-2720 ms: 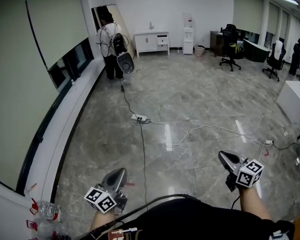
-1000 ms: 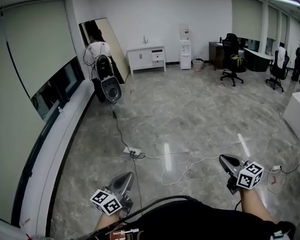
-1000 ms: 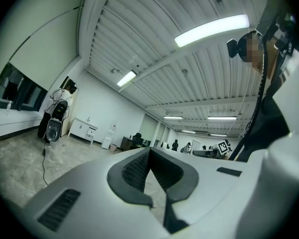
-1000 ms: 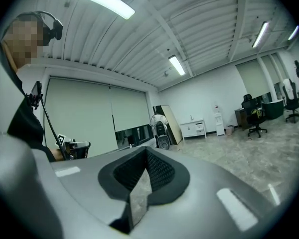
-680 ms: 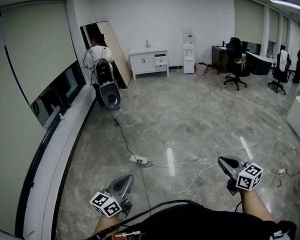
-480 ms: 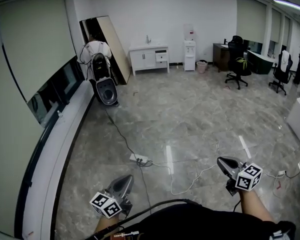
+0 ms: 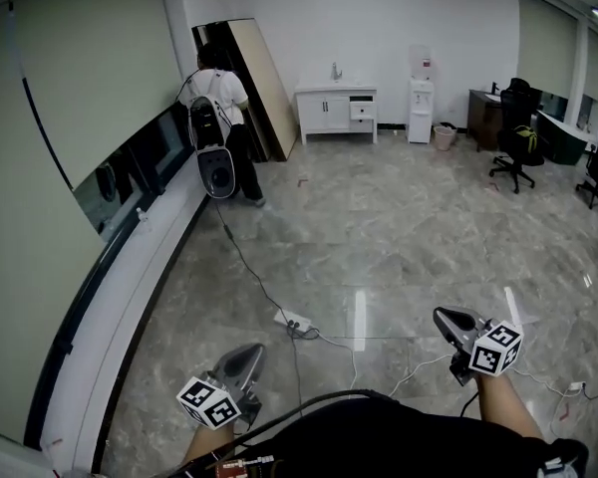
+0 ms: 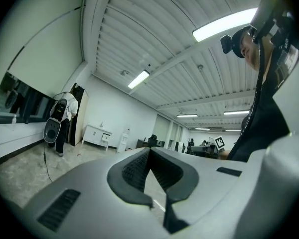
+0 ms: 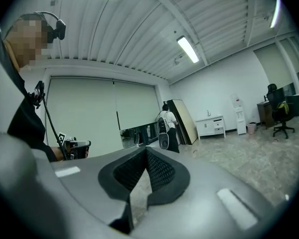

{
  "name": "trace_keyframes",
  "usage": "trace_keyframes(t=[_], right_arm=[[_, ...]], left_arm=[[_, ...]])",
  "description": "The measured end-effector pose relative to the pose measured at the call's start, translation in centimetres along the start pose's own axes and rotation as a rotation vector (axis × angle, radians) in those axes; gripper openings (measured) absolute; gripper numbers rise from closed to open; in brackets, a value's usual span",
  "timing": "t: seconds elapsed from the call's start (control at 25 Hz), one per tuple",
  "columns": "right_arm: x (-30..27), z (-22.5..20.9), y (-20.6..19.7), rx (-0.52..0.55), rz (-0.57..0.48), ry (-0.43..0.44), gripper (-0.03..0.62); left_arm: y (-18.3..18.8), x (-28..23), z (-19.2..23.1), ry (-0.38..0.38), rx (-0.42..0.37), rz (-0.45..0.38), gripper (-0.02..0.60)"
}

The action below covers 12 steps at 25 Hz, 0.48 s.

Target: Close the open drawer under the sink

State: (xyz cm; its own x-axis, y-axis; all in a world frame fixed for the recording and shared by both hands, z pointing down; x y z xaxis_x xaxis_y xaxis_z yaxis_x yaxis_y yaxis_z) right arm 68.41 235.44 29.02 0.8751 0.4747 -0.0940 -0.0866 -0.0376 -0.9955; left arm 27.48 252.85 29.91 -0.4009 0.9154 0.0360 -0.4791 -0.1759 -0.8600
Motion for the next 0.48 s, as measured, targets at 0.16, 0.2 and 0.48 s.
trace_keyframes(t=[0.16, 0.2, 0.48], right_arm=[[-3.5, -7.1, 1.6, 0.035, -0.011, 0.07, 0.002], [-4.2, -8.7, 1.9, 0.048, -0.016, 0.085, 0.002], [-9.2, -17.8, 2.3, 0.054, -0.02, 0.136, 0.002]], left_arm=[[1.3, -5.5, 0.0, 0.058, -0.016, -0.04, -0.002], [1.4, -6.8, 0.1, 0.072, -0.023, -0.047, -0.002], [2.2, -16.0, 1.9, 0.09, 0.001, -0.07, -0.003]])
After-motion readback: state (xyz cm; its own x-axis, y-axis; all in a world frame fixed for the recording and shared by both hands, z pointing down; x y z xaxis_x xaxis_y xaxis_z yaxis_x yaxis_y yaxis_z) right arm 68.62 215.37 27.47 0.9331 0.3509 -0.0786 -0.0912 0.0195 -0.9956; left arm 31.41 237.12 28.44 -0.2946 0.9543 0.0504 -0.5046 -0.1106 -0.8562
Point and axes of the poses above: the fingertips, and each gripper's own axes: x backward along the fingers, z to its left, y out of its top, the point moved 6 cm from there along x, backward along the fingers, and after that the axes turned 14 degrees about x, right-handed, at the moved point
